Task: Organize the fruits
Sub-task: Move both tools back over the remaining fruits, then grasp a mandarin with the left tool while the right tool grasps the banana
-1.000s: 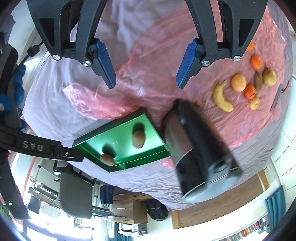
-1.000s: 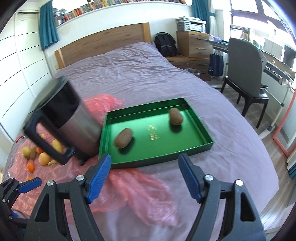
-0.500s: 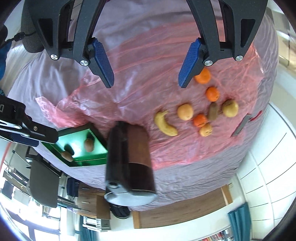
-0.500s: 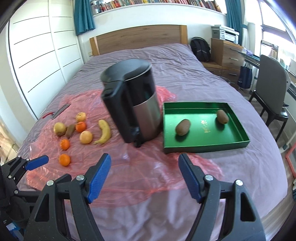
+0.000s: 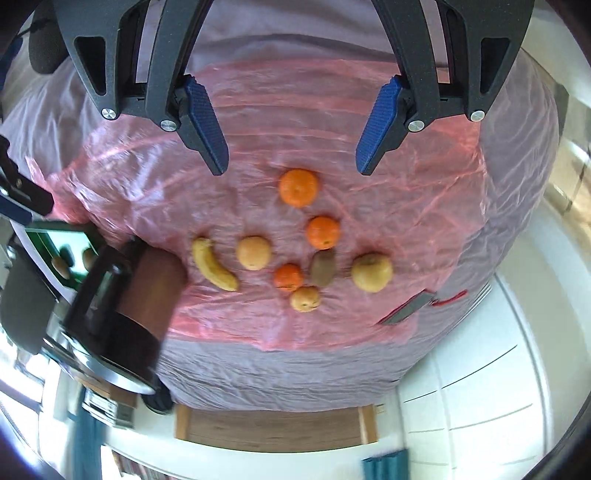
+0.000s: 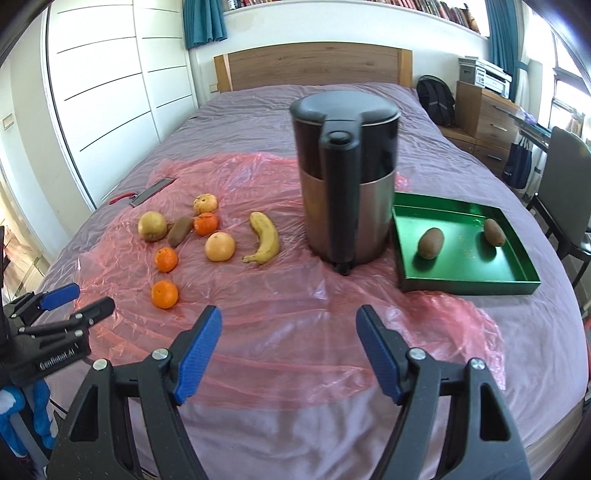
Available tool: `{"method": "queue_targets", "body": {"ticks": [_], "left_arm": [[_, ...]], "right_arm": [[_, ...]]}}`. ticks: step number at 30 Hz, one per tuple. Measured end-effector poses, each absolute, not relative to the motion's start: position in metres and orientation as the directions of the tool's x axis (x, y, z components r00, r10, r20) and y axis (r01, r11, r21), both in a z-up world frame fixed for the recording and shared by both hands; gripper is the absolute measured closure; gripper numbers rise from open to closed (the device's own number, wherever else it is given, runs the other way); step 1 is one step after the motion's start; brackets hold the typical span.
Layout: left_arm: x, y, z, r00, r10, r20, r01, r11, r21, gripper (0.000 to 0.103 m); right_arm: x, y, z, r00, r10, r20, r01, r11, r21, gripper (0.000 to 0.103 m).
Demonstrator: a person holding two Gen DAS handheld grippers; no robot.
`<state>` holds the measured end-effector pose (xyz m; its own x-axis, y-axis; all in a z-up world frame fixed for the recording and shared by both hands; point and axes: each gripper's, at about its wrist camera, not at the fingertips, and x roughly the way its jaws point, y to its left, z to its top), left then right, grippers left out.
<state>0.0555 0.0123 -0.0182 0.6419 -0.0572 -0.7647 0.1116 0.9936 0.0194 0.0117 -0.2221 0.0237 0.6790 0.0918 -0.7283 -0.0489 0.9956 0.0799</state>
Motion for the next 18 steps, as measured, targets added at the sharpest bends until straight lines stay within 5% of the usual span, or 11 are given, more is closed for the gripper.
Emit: {"method": "queue_targets", "body": {"ticks": [18], "left_arm": [[0.122,0.054,-0.094,0.58,-0.2,-0.79,0.115,0.98,-0.163,0.037]], "right_arm": [[0.141,-0.153,-0.041,0.62,0.161,-0.768,-0.205,0.978,0.039,0.011]]}}
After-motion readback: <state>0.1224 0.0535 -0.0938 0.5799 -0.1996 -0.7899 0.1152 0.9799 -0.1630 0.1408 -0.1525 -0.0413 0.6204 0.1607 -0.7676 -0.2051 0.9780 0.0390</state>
